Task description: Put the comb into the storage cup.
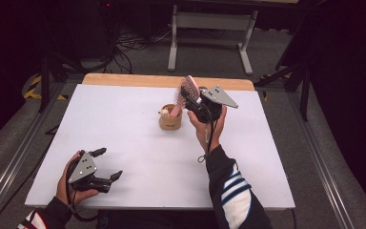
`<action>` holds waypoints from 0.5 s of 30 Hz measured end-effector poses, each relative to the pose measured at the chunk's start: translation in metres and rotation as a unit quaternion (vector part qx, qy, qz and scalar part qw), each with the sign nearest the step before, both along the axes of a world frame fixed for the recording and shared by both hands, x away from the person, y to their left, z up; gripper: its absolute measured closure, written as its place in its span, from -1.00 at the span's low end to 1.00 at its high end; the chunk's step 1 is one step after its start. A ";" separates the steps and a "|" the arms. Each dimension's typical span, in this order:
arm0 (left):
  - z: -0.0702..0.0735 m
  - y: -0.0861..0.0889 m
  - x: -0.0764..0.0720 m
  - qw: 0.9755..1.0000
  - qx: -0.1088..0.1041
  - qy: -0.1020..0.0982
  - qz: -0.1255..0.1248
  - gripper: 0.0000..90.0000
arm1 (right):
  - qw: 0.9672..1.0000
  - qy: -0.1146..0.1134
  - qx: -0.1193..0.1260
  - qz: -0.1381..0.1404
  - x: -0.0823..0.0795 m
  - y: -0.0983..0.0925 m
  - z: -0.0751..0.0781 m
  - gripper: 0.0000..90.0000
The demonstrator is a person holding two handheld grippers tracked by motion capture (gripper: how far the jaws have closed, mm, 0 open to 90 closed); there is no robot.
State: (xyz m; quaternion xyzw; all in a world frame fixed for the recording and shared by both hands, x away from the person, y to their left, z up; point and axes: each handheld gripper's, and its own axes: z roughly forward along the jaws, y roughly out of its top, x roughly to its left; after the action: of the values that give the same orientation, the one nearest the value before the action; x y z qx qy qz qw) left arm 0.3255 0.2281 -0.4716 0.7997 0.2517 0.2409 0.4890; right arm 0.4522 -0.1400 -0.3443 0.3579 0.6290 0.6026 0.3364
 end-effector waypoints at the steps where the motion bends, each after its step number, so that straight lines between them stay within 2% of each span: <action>1: 0.000 0.000 0.000 1.000 0.000 -0.001 0.001 -0.84 | 1.000 0.002 0.002 0.002 0.001 0.000 -0.002 0.40; 8: 0.000 0.000 0.000 1.000 0.002 -0.001 -0.001 -0.84 | 1.000 0.010 0.001 0.005 0.002 0.002 -0.009 0.40; 15: 0.000 -0.001 0.001 1.000 0.005 0.000 -0.001 -0.84 | 1.000 0.023 0.012 0.007 0.005 0.000 -0.020 0.40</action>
State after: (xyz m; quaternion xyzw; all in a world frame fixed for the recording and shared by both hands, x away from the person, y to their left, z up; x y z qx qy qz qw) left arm 0.3261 0.2273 -0.4721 0.8026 0.2493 0.2416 0.4851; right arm 0.4574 -0.1398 -0.3639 0.3717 0.6317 0.6040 0.3131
